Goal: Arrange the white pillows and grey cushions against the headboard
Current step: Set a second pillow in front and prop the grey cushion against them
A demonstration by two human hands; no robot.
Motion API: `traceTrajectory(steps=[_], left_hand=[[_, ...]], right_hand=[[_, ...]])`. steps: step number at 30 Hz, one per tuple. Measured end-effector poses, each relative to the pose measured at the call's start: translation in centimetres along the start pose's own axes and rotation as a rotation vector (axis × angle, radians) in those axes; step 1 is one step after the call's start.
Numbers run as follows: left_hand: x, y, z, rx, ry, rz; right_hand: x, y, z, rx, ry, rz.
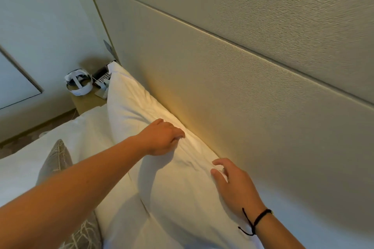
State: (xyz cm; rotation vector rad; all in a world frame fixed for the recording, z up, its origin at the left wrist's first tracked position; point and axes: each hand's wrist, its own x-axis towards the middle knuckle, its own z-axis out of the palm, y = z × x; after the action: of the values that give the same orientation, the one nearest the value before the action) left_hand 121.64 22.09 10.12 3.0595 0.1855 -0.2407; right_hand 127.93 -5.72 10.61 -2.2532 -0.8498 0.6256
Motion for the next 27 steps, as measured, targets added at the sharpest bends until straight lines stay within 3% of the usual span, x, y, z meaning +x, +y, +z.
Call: traceTrajectory(steps=[4,8,11,14,19,27], left_hand=[[0.6,1.4,0.0,0.207,-0.016,0.031],[1.7,1.7,-1.6,0.251,0.108,0.048],[2.1,1.6,-2.6,0.161,0.202,-0.060],[2.2,2.0,-2.7,0.071,0.187,-0.139],[2.2,3.0,-1.8,-0.019,0.187,-0.206],[3.1,4.1,-0.2,0.070,0.140,-0.229]], right_hand=[[-2.3,0.2,-2.1,-0.013,-0.017,-0.184],[-3.3,0.4,-3.3,-0.090,-0.084,-0.168],[-3.7,0.6,-4.0,-0.130,-0.043,-0.156],[-3.8,0.7,-4.0,-0.133,0.034,-0.163],[-3.4,2.4,-2.3,-0.339,0.123,-0.162],[-0.7,4.0,0.2,-0.538,-0.027,-0.083]])
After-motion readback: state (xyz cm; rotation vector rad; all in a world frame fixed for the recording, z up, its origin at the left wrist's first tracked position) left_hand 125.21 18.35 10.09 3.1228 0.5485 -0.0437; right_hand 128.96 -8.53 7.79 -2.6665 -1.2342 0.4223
